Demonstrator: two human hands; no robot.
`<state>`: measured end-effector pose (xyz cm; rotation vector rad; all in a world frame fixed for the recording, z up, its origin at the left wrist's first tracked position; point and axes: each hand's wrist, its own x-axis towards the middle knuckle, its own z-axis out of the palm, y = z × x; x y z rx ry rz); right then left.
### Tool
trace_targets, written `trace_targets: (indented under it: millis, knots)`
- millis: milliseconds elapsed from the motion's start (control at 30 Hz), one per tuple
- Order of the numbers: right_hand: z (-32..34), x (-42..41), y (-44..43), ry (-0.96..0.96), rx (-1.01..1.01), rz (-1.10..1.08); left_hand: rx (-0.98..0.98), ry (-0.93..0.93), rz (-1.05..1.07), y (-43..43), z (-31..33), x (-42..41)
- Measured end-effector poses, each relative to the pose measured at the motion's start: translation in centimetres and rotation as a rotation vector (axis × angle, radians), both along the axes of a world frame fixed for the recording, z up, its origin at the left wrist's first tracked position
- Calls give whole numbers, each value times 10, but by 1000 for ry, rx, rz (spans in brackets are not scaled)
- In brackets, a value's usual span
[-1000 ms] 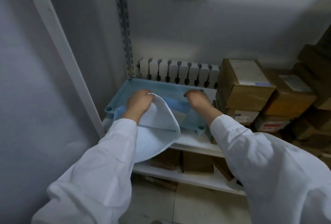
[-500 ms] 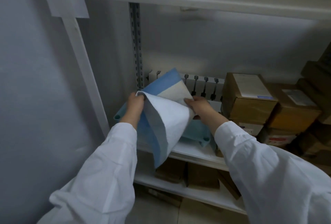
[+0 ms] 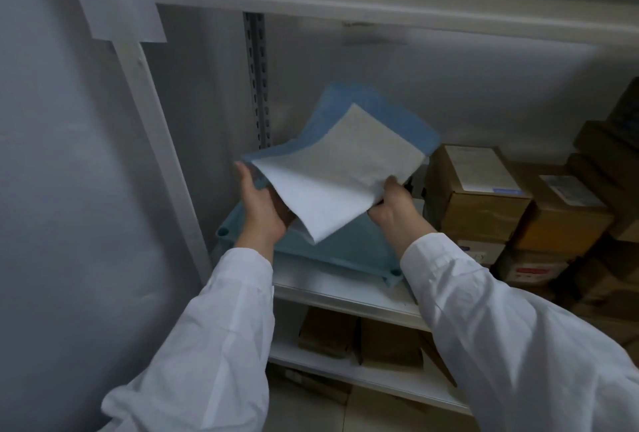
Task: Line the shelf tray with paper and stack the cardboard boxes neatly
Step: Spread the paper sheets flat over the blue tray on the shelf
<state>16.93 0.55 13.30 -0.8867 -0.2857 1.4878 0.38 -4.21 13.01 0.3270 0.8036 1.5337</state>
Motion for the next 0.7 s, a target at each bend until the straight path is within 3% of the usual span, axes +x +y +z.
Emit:
trace_targets:
  millis: [100, 200, 267, 367, 433, 600, 700]
  knots:
    - [-2, 0, -2, -69, -17, 66, 82, 116, -97, 2, 2, 5]
    - [-5, -1, -9, -201, -15, 191, -36, 357, -59, 5, 0, 10]
    - [-6, -3, -13, -207, -17, 246, -78, 323, -4, 7, -1, 8]
    - [-7, -3, -13, -93, -7, 235, -104, 156, 71, 11, -1, 8]
    - [-4, -4, -16, -123, 70, 329, -124, 42, 120, 16, 1, 10]
    - [-10, -7, -27, -1000, 150, 816, -112, 54, 171, 18, 15, 17]
    - [-20, -16, -29, -1231, 88, 844, -163, 137, 204, 15, 25, 29]
